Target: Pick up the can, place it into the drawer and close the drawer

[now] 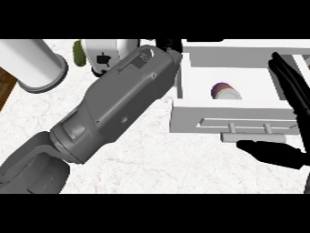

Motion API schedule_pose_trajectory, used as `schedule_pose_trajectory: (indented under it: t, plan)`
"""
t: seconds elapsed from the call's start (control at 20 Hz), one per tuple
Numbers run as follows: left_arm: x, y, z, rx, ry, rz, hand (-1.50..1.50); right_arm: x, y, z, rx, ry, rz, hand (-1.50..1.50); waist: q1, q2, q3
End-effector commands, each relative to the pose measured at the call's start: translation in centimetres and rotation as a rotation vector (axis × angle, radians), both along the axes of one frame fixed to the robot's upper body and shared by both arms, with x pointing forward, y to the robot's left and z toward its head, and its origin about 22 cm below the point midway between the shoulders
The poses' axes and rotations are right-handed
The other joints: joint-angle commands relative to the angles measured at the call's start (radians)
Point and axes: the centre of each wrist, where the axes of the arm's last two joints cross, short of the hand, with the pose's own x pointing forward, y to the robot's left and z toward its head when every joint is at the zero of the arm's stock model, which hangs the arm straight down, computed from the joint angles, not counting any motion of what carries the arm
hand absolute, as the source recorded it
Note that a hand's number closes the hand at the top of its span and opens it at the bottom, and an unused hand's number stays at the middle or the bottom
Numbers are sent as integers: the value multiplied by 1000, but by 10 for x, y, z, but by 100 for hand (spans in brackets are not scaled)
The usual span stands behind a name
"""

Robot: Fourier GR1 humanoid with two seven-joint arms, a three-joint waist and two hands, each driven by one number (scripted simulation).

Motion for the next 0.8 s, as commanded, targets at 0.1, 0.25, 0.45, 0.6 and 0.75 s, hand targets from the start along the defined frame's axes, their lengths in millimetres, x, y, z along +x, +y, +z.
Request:
schedule_pose_trajectory:
  t: [0.1, 0.25, 0.45, 0.6, 0.75]
  plan:
    - [6, 13, 18, 1, 0, 29, -150, 53, 17, -19, -194, 22, 0, -150, 7, -3, 0]
    - [6, 22, -4, 31, -9, 53, -150, 72, 40, -29, -256, 19, 14, -150, 5, -2, 0]
    - [7, 34, 16, 30, -8, 49, -150, 106, 39, -38, -411, 65, -42, -150, 29, -2, 0]
    - [5, 52, 9, 33, 25, 56, -150, 115, 33, -68, -393, 61, -83, -150, 28, -8, 1]
    - [5, 72, -2, 18, 5, 85, -150, 117, 54, -99, -415, 66, -79, -150, 18, -5, 0]
